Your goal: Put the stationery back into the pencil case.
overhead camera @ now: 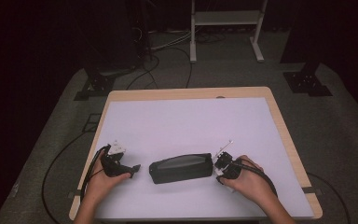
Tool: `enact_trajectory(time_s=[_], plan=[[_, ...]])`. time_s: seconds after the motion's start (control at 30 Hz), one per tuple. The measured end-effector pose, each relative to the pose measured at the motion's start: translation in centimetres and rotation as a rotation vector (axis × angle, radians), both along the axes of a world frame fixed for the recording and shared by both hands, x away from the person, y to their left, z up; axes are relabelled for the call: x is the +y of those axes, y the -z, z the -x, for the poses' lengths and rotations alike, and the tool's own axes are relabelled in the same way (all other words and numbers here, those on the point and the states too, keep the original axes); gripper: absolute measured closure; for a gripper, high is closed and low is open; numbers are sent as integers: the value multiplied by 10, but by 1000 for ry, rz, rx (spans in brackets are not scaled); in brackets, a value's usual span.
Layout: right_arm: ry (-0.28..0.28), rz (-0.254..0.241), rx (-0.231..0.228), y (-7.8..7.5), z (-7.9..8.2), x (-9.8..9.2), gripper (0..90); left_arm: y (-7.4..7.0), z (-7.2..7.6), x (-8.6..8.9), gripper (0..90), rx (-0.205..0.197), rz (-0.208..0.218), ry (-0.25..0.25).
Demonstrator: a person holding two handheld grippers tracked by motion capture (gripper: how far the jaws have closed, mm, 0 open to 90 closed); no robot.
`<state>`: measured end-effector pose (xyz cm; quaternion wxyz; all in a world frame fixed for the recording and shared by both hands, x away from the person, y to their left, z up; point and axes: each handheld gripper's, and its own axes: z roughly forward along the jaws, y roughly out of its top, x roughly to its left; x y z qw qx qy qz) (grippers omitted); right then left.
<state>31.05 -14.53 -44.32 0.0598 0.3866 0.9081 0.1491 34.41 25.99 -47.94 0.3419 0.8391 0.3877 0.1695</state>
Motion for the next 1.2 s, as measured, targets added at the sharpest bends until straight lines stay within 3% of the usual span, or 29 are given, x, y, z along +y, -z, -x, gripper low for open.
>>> enact_trajectory(time_s=[0.4,0.8,1.2], plan=[[-25,-5,18,-2,-1,-3,704,0,0,0,0,0,0,0],[-23,-43,-7,-23,0,-18,704,0,0,0,0,1,2,-2],[-58,-92,-45,-44,-6,-28,704,0,0,0,0,3,-2,1]])
